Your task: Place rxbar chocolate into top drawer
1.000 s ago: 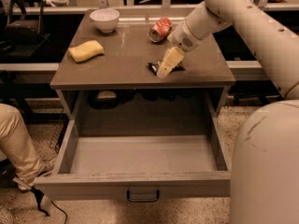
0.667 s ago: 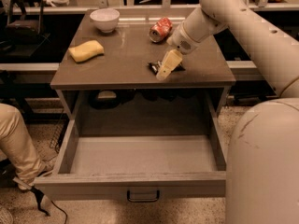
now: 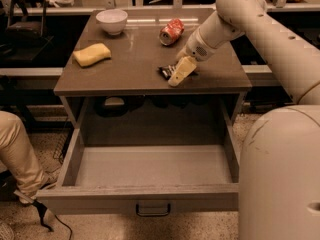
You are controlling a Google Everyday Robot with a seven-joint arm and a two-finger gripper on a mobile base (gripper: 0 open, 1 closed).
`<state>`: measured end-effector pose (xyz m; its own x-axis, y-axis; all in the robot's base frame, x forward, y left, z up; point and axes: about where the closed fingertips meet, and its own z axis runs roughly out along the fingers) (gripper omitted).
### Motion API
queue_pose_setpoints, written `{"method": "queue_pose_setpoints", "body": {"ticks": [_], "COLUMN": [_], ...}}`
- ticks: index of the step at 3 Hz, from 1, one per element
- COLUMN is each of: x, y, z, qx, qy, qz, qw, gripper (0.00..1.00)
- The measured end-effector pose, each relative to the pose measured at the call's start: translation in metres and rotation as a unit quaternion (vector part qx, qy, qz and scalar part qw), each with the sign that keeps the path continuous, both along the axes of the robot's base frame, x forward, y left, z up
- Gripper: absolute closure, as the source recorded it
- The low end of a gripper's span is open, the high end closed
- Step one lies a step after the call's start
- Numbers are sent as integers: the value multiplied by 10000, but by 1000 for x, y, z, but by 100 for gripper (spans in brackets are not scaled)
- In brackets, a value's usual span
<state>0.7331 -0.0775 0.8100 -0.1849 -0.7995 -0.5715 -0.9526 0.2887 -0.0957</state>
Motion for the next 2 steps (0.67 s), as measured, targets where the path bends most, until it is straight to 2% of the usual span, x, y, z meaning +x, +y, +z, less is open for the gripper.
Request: {"method": "queue_pose_setpoints", "body": {"ticks": [2], "x": [0], "y": [0], "z": [10], "qx": [0], "qy": [0], "qz": [0], "qw": [10000], "gripper": [95]}}
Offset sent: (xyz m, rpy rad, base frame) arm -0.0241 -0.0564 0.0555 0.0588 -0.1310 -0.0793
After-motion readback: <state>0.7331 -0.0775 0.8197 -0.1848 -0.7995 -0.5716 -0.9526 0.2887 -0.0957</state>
